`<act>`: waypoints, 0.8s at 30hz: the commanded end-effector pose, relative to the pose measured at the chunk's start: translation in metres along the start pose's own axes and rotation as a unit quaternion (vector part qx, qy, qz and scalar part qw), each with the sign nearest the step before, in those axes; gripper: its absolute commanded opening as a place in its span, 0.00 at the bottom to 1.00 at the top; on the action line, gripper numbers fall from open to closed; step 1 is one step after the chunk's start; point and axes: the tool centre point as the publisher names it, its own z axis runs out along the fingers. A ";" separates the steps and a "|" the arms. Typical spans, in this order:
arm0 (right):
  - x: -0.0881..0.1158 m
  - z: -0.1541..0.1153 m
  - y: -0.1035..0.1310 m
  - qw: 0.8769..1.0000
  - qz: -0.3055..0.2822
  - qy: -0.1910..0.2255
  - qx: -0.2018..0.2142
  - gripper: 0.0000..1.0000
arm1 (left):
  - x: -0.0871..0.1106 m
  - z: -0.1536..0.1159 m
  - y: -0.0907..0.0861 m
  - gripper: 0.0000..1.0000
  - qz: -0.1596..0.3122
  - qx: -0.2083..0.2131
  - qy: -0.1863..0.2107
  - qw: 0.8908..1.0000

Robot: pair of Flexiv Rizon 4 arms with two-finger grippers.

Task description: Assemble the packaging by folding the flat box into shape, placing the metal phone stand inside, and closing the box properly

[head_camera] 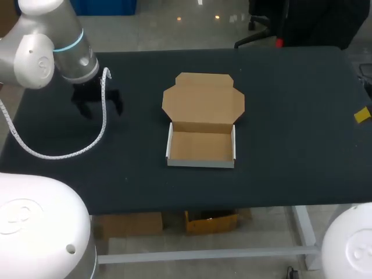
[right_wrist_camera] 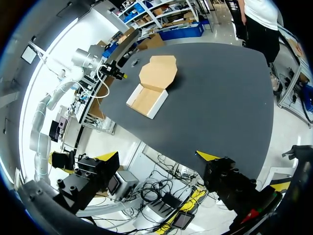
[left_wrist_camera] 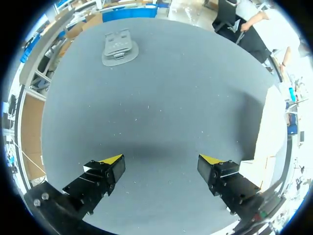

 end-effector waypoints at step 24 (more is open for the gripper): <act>0.001 -0.001 -0.001 1.000 0.000 -0.001 0.000 1.00 | -0.033 0.036 -0.066 1.00 -0.027 -0.009 -0.025 0.999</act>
